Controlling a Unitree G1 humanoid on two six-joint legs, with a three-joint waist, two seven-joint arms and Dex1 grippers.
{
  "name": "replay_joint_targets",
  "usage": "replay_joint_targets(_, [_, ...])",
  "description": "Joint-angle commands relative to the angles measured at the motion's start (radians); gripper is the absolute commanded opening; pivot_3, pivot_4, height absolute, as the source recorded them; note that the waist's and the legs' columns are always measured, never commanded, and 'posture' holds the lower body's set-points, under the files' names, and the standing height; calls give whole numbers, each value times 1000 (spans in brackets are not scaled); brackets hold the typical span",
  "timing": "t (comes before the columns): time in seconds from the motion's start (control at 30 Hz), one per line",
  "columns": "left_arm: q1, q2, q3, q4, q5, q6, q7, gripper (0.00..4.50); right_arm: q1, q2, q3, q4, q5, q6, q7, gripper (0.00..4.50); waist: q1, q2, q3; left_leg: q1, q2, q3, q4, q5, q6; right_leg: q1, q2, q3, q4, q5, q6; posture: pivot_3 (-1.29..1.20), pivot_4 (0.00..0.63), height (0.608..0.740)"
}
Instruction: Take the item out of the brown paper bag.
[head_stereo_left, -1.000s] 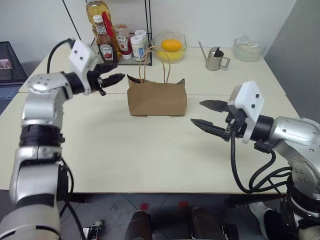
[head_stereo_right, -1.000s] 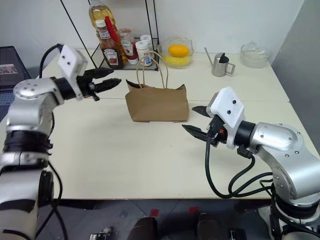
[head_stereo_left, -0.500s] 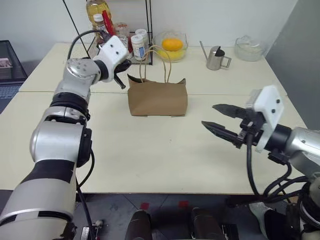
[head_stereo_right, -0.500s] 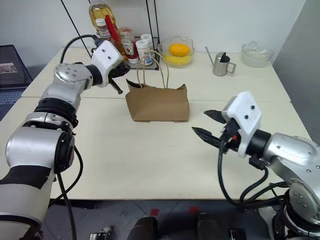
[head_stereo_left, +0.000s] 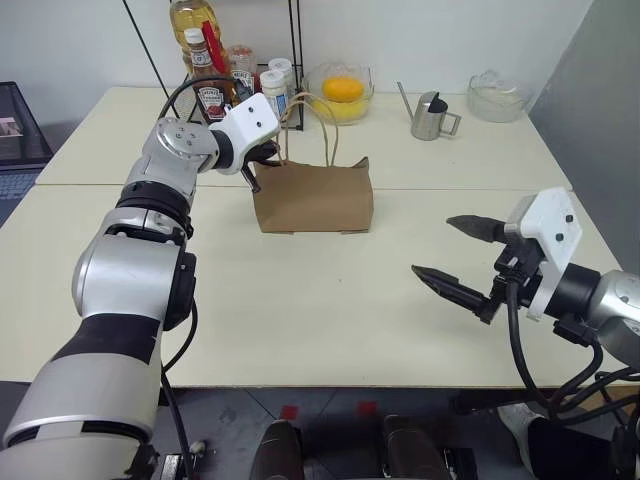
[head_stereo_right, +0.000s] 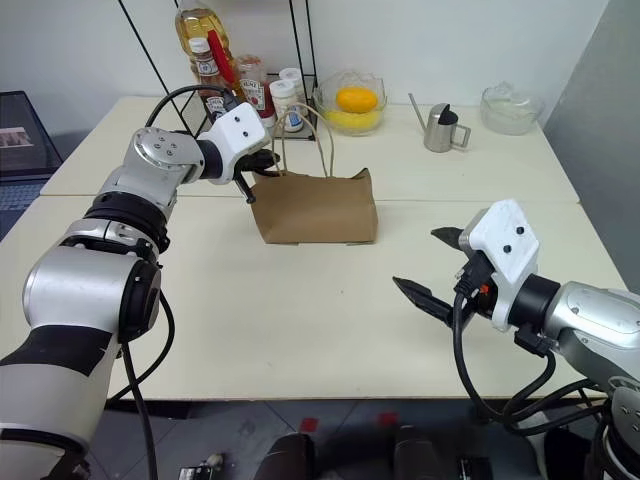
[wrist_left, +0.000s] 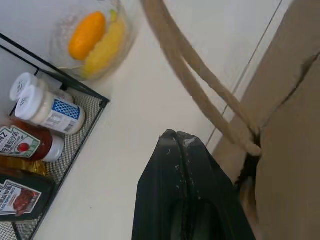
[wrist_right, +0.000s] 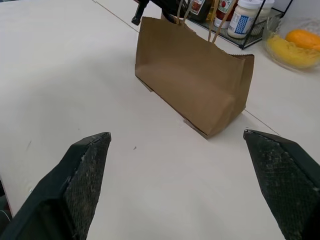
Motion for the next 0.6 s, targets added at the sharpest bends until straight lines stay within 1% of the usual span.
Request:
replay_joint_targets(0.03, [-37, 3, 52, -11, -23, 16, 103, 0, 6, -26, -30, -74, 57, -42, -43, 4460, 0, 0, 0, 0, 0, 0, 0, 0, 0, 0, 0, 0, 0, 0, 0, 0, 150, 740])
replay_joint_targets(0.13, [-52, 4, 101, -11, -53, 41, 154, 0, 20, -45, -28, -71, 92, -58, -71, 4460, 0, 0, 0, 0, 0, 0, 0, 0, 0, 0, 0, 0, 0, 0, 0, 0, 150, 740])
replay_joint_targets(0.2, [-55, 9, 105, -12, -43, 38, 169, 0, 30, -61, -24, -67, 113, -71, -87, 4460, 0, 0, 0, 0, 0, 0, 0, 0, 0, 0, 0, 0, 0, 0, 0, 0, 150, 740])
replay_joint_targets(0.33, [-39, 21, 27, -11, 58, -12, 214, 0, 43, -92, -11, -54, 150, -104, -114, 4460, 1, 0, 0, 0, 0, 0, 0, 0, 0, 0, 0, 0, 0, 0, 0, 0, 150, 740])
replay_joint_targets(0.47, [-23, 10, -38, -5, 129, -39, 239, 0, 44, -120, 9, -35, 170, -137, -136, 4460, 1, 0, 0, 0, 0, 0, 1, 0, 0, 0, 0, 0, 0, 0, 0, 0, 150, 740])
replay_joint_targets(0.6, [-8, -15, -49, 0, 142, -36, 234, 0, 47, -144, 24, -23, 188, -169, -153, 4460, 1, 0, 0, 0, 0, 0, 1, 0, 0, 0, 0, 0, 0, 0, 0, 0, 150, 740])
